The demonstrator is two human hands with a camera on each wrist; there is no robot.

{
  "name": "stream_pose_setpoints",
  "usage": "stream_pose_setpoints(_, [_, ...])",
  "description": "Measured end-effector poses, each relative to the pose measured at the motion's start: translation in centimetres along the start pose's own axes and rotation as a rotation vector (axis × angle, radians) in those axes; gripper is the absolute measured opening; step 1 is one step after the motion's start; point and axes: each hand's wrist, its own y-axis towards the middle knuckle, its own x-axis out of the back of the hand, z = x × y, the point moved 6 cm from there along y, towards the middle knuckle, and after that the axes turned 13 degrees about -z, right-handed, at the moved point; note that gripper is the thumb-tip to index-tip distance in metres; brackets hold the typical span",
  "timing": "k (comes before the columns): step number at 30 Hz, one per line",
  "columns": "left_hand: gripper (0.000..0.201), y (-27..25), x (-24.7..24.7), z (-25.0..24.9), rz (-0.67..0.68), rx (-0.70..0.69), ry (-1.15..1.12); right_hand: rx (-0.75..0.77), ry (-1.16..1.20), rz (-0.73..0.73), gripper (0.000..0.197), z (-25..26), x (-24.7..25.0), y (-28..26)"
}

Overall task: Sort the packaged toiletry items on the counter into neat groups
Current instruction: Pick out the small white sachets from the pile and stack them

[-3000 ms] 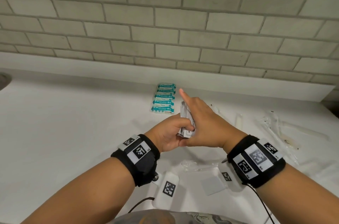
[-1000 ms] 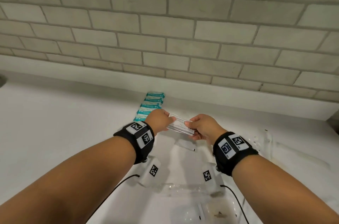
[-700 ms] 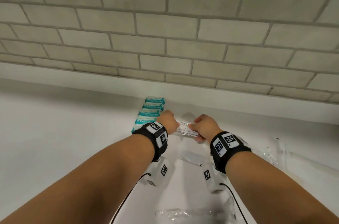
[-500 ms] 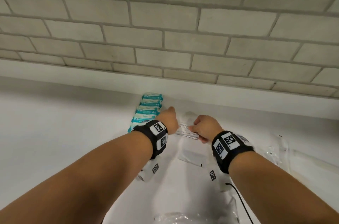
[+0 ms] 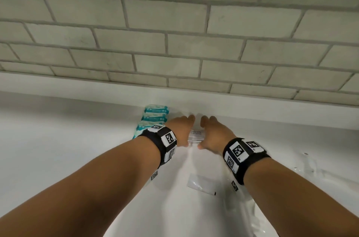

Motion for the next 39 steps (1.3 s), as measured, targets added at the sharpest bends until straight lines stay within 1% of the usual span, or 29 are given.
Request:
stream_pose_setpoints(1, [0.085,0.7,0.1,0.4,-0.011,0.02,0.02,-0.008,-0.007,-0.017,0.083,0.0,0.1,0.8])
stream_pose_setpoints(3, [0.079,2.1,0.3,1.3,-0.045,0.075,0.039,-0.028,-0.009,-0.048,0.085,-0.4,0.2,2.2])
stream_pose_setpoints(5, [0.071,3.5,0.4,2.1,-0.077,0.123,0.029,-0.029,-0.001,-0.073,0.076,-0.9,0.2,3.6])
stream_pose_setpoints(8, [0.064,5.2,0.4,3.1,-0.133,0.172,0.003,0.018,0.074,-0.099,0.061,-1.0,0.3,5.5])
stream_pose_setpoints(11, [0.053,6.4,0.3,4.0,-0.154,0.214,-0.033,0.036,0.082,-0.097,0.046,-0.8,0.1,7.2])
stream_pose_setpoints(14, [0.036,6.9,-0.1,4.5,-0.198,0.233,-0.079,0.053,0.035,-0.098,0.039,-0.6,0.0,7.9])
stream_pose_setpoints(16, [0.03,7.0,-0.3,4.5,-0.22,0.239,-0.08,0.059,0.027,-0.101,0.039,-0.7,-0.2,8.1])
stream_pose_setpoints(20, [0.033,7.0,-0.3,4.5,-0.213,0.242,-0.07,0.065,0.03,-0.097,0.04,-0.8,-0.2,8.1])
stream_pose_setpoints(23, [0.047,6.8,-0.1,4.6,-0.125,0.213,-0.089,0.089,0.021,-0.059,0.044,-1.1,0.0,8.0])
stream_pose_setpoints(25, [0.05,6.7,0.1,4.7,-0.078,0.182,-0.073,0.105,0.025,-0.042,0.044,-1.4,0.2,8.1])
stream_pose_setpoints(28, [0.046,6.5,0.7,4.8,-0.029,0.161,-0.071,0.132,0.007,-0.018,0.036,-1.3,0.3,8.4])
stream_pose_setpoints(31, [0.045,6.5,1.1,4.9,0.0,0.169,-0.155,0.111,-0.004,-0.032,0.031,-1.5,0.3,8.8])
stream_pose_setpoints(35, [0.036,6.5,1.2,4.6,-0.035,0.169,-0.142,0.138,-0.015,-0.082,0.025,-1.4,0.0,8.6])
stream_pose_setpoints(39, [0.031,6.4,1.2,4.0,-0.07,0.155,-0.101,0.153,-0.019,-0.112,0.029,-1.0,-0.1,8.5])
